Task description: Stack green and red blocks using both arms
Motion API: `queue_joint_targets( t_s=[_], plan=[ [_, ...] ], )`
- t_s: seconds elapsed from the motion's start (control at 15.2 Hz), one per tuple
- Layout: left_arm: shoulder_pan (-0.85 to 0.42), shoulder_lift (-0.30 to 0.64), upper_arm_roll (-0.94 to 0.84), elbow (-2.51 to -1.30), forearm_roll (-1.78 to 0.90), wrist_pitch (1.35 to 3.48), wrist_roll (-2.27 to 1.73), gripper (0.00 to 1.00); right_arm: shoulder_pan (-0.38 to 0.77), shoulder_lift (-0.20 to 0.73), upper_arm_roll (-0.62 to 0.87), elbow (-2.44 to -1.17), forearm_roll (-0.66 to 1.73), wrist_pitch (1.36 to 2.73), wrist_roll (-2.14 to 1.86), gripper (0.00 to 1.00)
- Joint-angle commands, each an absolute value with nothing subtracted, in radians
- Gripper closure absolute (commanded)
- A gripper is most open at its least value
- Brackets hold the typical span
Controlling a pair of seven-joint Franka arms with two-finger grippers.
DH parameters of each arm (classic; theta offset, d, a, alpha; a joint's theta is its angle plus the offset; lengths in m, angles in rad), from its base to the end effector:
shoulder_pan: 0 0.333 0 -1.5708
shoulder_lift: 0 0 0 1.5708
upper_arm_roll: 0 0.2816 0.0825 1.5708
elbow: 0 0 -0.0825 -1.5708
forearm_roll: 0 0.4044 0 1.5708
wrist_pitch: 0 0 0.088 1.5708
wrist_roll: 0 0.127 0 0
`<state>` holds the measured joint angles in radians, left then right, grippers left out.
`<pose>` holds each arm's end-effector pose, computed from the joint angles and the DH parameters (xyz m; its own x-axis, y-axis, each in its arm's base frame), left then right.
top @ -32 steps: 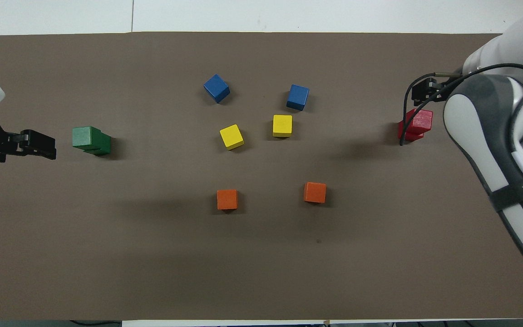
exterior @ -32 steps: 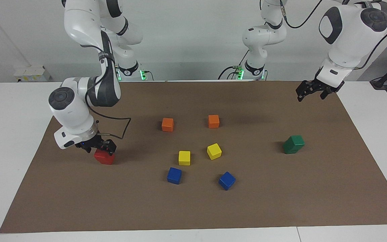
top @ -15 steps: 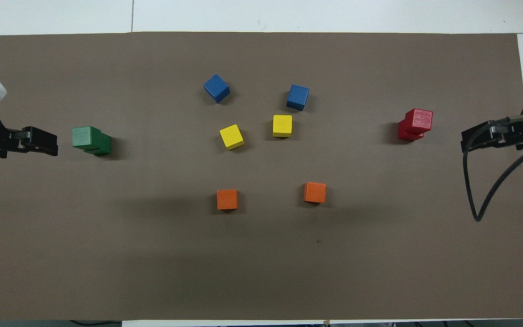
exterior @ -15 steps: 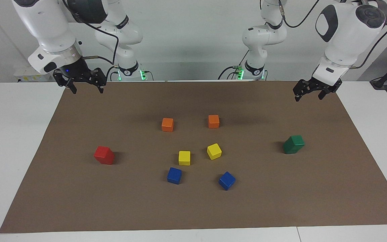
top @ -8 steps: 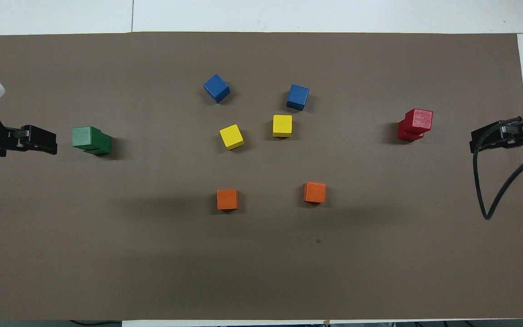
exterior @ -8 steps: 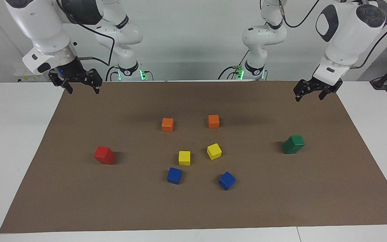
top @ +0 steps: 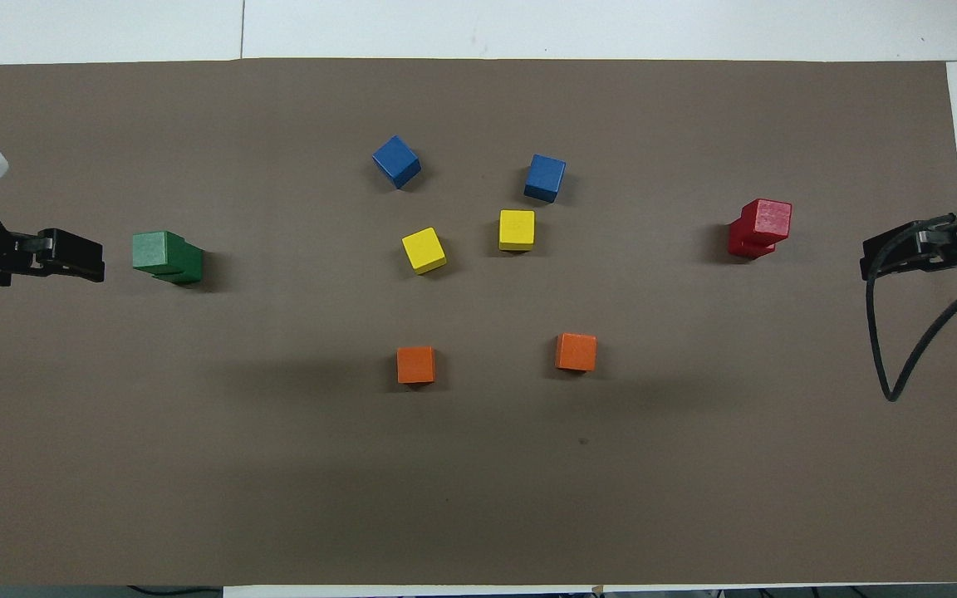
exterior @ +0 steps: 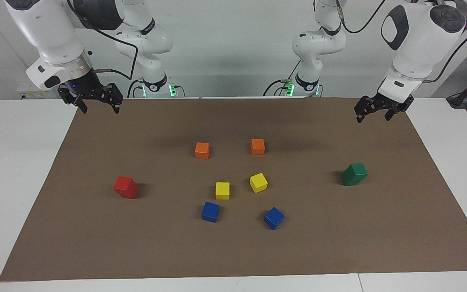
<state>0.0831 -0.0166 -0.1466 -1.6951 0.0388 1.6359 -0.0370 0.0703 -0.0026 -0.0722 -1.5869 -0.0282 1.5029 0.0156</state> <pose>0.5704 -0.0320 0.5238 0.9987 -0.0289 -0.0413 -0.0306 -0.9986 -0.0426 0.5646 -0.0049 0.5582 0.9965 -0.0194 -0.0808 -0.0171 -0.9994 0.0293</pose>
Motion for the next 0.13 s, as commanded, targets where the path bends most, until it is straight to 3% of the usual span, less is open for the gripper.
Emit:
queue_joint_targets(
  t_s=[0.0, 0.07],
  plan=[
    [0.072, -0.021, -0.133, -1.692, 0.025, 1.644, -0.034, 0.0, 0.057, -0.017, -0.067, -1.606, -0.041, 1.513, -0.005, 0.0],
    [0.072, -0.021, -0.133, -1.692, 0.025, 1.644, -0.034, 0.0, 0.057, -0.017, -0.067, -1.606, -0.041, 1.513, -0.005, 0.0]
  ],
)
